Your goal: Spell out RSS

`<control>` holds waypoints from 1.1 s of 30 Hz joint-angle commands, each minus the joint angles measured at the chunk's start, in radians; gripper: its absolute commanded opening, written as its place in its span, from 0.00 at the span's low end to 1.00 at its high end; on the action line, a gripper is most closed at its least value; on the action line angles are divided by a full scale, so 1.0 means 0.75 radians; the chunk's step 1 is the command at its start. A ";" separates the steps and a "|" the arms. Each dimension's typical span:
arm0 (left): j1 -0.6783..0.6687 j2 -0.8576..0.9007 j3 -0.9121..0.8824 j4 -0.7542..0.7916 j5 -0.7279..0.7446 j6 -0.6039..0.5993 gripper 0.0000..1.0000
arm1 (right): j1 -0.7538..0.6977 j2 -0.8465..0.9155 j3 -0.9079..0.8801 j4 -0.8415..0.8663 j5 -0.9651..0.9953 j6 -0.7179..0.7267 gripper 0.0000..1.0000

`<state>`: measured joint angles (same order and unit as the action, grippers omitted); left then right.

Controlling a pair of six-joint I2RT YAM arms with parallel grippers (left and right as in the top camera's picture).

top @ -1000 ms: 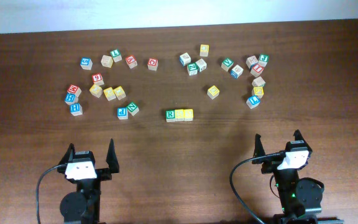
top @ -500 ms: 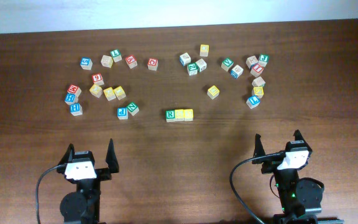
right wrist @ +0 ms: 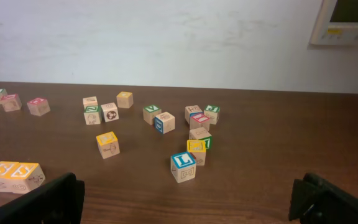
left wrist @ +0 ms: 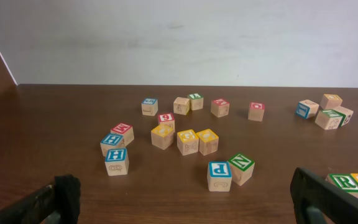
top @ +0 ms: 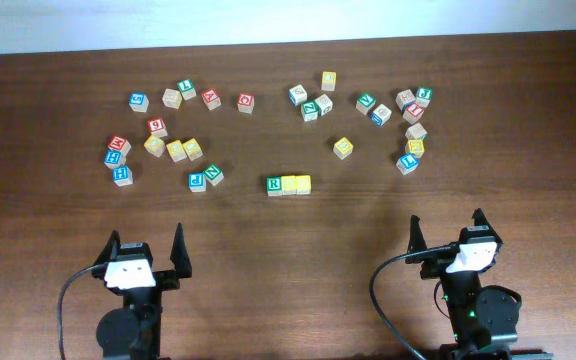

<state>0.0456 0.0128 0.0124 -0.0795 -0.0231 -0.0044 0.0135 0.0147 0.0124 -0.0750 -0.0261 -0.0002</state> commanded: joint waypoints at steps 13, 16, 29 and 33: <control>0.007 -0.010 -0.005 -0.006 0.010 -0.004 0.99 | -0.010 -0.015 -0.009 -0.005 0.002 -0.003 0.98; 0.007 -0.010 -0.005 -0.006 0.010 -0.004 0.99 | -0.010 -0.015 -0.009 -0.005 0.002 -0.003 0.98; 0.007 -0.010 -0.005 -0.006 0.011 -0.004 0.99 | -0.007 -0.015 -0.009 -0.010 0.017 0.012 0.98; 0.007 -0.010 -0.005 -0.006 0.011 -0.004 0.99 | -0.010 -0.015 -0.009 -0.009 0.017 0.012 0.98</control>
